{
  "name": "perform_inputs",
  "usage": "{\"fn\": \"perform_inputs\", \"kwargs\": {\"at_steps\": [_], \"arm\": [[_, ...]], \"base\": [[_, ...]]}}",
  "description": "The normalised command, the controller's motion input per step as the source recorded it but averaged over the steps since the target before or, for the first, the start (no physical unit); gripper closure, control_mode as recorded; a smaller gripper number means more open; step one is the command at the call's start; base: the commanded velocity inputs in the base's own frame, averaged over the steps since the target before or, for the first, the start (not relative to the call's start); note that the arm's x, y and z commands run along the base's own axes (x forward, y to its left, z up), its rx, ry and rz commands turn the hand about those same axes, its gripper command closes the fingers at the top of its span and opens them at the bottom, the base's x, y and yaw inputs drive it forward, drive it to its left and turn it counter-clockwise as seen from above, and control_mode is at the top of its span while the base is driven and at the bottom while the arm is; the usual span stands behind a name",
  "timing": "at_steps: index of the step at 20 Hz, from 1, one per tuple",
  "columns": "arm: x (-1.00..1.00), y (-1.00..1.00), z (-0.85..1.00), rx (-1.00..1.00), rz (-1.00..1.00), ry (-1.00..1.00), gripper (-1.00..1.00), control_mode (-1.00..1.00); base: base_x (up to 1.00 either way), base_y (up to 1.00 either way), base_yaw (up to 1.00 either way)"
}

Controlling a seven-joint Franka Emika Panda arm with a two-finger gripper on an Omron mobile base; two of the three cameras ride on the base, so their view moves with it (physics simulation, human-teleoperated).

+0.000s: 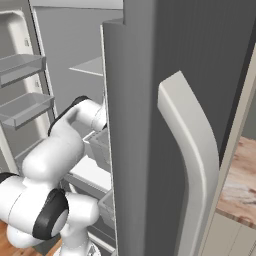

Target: Take the cheese, chicken drumstick, and lemon from the fridge and place them on the plate on the dining counter to create an appetizer plate.

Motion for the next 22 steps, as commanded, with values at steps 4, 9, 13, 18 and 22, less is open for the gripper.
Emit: {"fn": "perform_inputs", "kwargs": {"at_steps": [4,9,13,18,22], "arm": [[0.24,0.06,-0.04,0.00,-0.03,-0.06,-1.00,-1.00],[0.39,0.07,-0.02,0.00,-0.02,-0.02,-1.00,-1.00],[0.33,0.01,-0.06,0.00,-0.02,0.00,-1.00,-1.00],[0.30,0.00,-0.08,0.00,-0.03,0.00,-1.00,-1.00],[0.24,0.00,-0.08,0.00,-0.04,0.00,-1.00,-1.00]], "base": [[0.00,0.00,0.00],[0.00,0.00,0.00],[0.00,0.00,0.00],[0.00,0.00,0.00],[0.00,0.00,0.00]]}}
